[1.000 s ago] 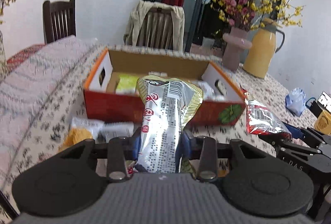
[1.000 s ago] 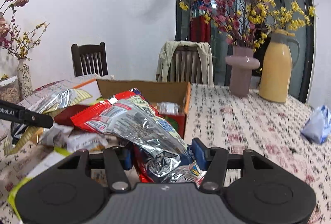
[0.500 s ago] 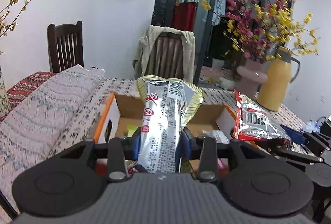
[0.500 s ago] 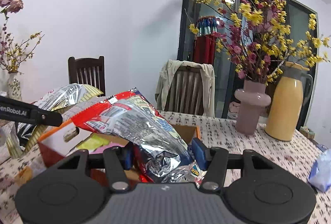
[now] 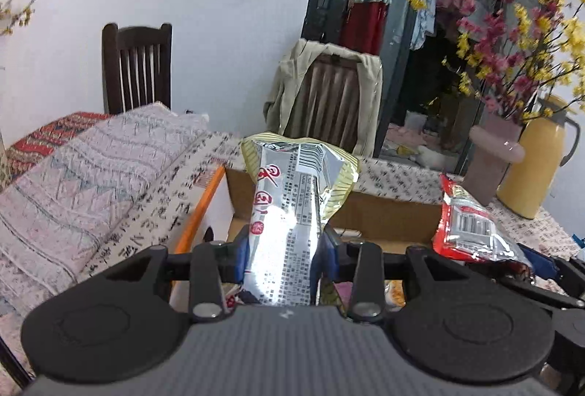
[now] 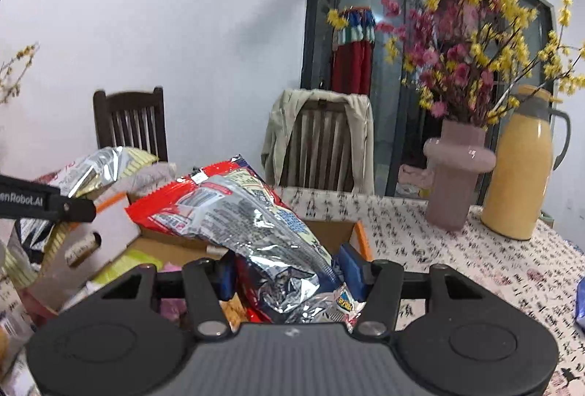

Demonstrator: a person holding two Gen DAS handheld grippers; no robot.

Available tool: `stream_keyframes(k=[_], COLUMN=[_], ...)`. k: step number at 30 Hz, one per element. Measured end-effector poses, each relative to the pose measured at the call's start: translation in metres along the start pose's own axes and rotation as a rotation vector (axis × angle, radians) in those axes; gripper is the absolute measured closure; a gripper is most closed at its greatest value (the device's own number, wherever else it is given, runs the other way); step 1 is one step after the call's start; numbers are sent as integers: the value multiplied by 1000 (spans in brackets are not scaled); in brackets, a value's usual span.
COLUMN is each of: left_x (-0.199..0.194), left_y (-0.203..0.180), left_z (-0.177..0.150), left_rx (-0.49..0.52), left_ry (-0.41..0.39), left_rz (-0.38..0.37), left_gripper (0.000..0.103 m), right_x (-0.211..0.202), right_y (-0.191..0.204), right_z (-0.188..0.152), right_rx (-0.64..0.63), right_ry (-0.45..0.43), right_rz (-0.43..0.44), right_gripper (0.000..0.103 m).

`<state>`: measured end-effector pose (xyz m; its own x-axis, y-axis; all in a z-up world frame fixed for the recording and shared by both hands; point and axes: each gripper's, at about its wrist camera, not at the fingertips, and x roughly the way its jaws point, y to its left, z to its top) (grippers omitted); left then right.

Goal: Organize snacks
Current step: 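Carry both packets into the cardboard box and open both tools to release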

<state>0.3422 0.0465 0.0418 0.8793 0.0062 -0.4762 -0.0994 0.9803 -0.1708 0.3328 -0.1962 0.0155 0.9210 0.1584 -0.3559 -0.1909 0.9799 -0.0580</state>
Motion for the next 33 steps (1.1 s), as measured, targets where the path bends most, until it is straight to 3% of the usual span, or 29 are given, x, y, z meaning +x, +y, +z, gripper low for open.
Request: stream_keyframes(k=[6,8,9,11,13,24,33], left_x=[9,6,3,-3,-9,-30,-83], left_y=[4,6,6,6,8,4,-3], left_z=[-7,-8,-8,-8,-8,-7,7], left_rx=[-7,-14,-16,-21,-35,-33,-7], left_ry=[28,18,7,-19,-44,-102,-189], left_rz=[-5,-6,-7,-12,-10,-44,-52], left_gripper=[61,46,41,17,0,0,0], right_x=[12,12,12,7,1,-14,-48], right_y=[1,1,1,-1,-5,-12,-10], right_z=[-8,-9,-9,-9,-7,-4,12], right_rx=[-1,0,3,18,38,93,72], right_ry=[49,57,59,52,30,12,-48], right_rz=[23,24,32,51,61,94,89], right_gripper=[48,46,34,5,0,0,0])
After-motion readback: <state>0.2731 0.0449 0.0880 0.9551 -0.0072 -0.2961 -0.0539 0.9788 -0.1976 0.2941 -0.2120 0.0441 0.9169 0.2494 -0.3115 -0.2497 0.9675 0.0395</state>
